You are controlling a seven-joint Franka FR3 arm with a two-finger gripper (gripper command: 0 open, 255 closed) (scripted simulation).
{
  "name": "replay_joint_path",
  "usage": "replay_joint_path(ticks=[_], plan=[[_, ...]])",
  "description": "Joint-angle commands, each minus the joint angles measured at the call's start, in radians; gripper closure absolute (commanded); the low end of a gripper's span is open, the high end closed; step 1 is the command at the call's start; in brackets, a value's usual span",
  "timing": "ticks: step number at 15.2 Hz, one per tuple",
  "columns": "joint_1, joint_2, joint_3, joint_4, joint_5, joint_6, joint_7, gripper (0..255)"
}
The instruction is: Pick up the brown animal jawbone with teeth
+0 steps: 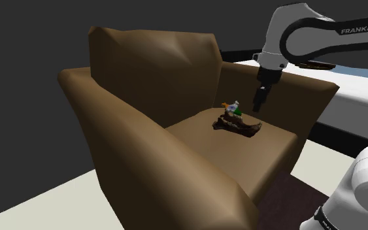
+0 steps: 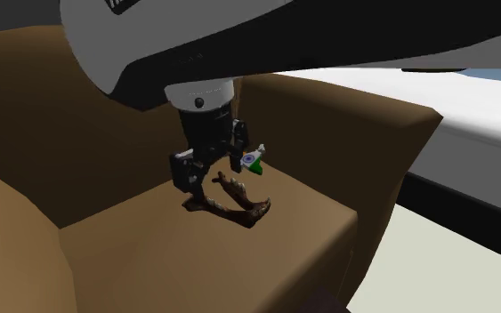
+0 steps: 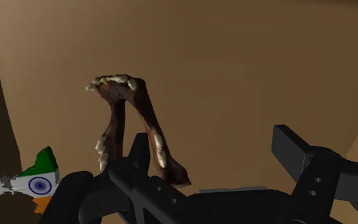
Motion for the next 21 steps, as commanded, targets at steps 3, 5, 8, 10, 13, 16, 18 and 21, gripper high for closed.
replay_joint_path(ticks=[3, 5, 8, 10, 13, 16, 18, 21], plan=[[-0.003, 0.112, -0.031, -0.017, -0.031, 0.137, -0.057, 0], [-0.004, 0.176, -0.045, -0.015, -0.044, 0.203, -0.083, 0], [-0.006, 0.280, -0.065, 0.000, -0.060, 0.297, -0.122, 0], [-0.007, 0.353, -0.076, 0.018, -0.069, 0.357, -0.148, 0], [-0.009, 0.466, -0.091, 0.054, -0.078, 0.439, -0.186, 0], [-0.011, 0.516, -0.095, 0.065, -0.082, 0.482, -0.199, 0], [-0.012, 0.532, -0.096, 0.052, -0.084, 0.509, -0.195, 0], [-0.013, 0.557, -0.097, 0.035, -0.089, 0.551, -0.188, 0]])
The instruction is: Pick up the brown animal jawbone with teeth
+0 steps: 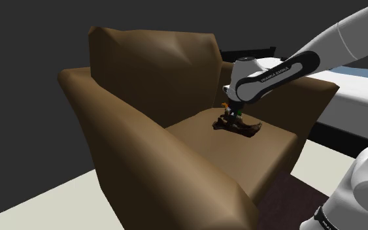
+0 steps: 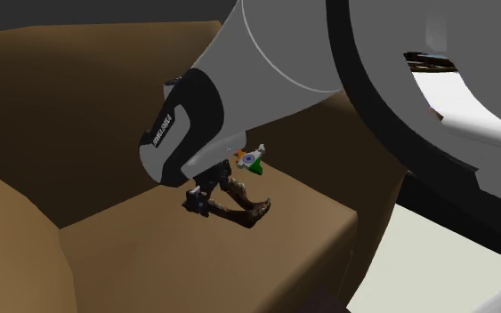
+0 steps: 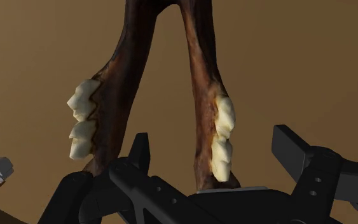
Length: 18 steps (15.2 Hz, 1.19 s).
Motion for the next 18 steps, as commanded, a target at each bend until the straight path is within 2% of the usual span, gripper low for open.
replay_joint_path(ticks=[1, 3, 4, 13, 18], plan=[[-0.001, 0.024, -0.001, -0.013, -0.004, 0.037, 0.007, 0], [-0.001, 0.024, -0.001, -0.013, -0.004, 0.037, 0.007, 0], [-0.001, 0.024, -0.001, -0.015, -0.004, 0.039, 0.006, 255], [-0.001, 0.024, -0.001, -0.013, -0.004, 0.037, 0.007, 255], [0.001, -0.019, 0.001, 0.014, 0.004, -0.032, -0.004, 255]])
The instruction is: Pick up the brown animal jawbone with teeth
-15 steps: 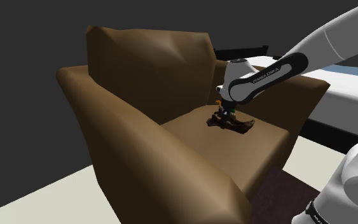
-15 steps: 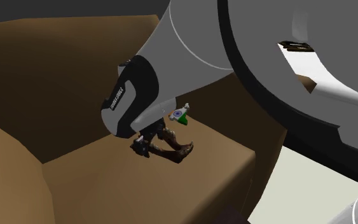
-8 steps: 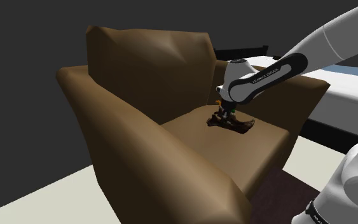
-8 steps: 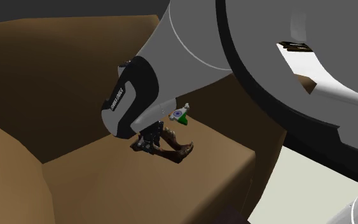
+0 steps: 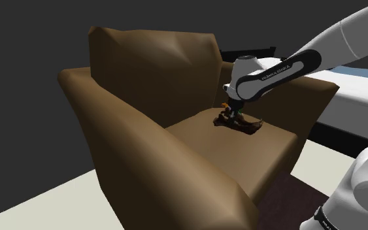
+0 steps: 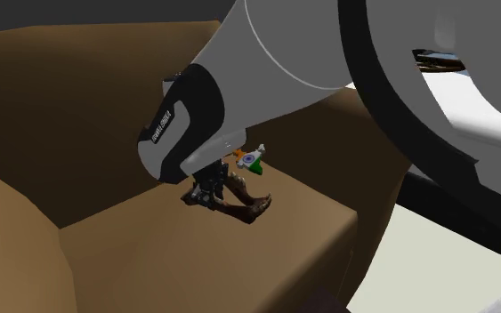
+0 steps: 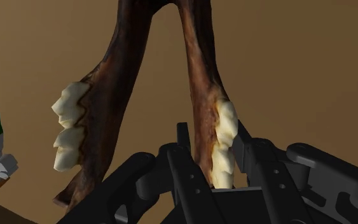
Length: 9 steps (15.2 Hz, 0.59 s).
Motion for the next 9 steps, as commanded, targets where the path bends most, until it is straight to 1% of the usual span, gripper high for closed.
replay_joint_path(ticks=[1, 9], plan=[[0.001, -0.016, 0.001, 0.014, 0.003, -0.029, -0.004, 255], [0.004, -0.069, 0.005, 0.071, 0.013, -0.139, -0.020, 255]])
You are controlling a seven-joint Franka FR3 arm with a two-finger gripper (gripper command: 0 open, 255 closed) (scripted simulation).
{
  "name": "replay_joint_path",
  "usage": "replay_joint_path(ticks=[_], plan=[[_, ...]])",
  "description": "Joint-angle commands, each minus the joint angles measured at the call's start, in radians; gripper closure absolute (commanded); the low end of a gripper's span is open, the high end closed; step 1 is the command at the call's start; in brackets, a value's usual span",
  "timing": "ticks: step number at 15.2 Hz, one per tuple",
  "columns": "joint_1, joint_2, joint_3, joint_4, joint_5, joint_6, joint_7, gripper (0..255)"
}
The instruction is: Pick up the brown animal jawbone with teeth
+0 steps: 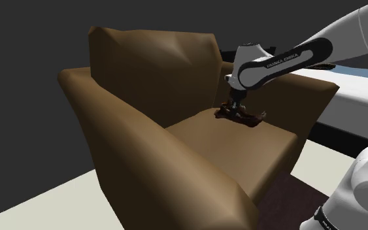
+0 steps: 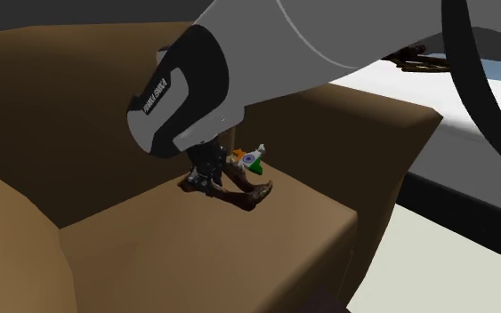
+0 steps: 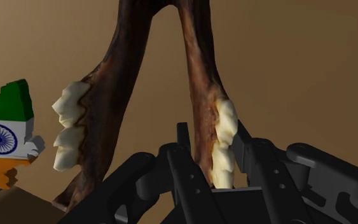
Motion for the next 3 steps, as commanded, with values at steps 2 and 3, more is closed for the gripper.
replay_joint_path(ticks=[2, 3], plan=[[0.000, -0.014, 0.000, 0.019, 0.003, -0.032, -0.006, 255], [0.000, -0.014, 0.000, 0.019, 0.003, -0.032, -0.006, 255]])
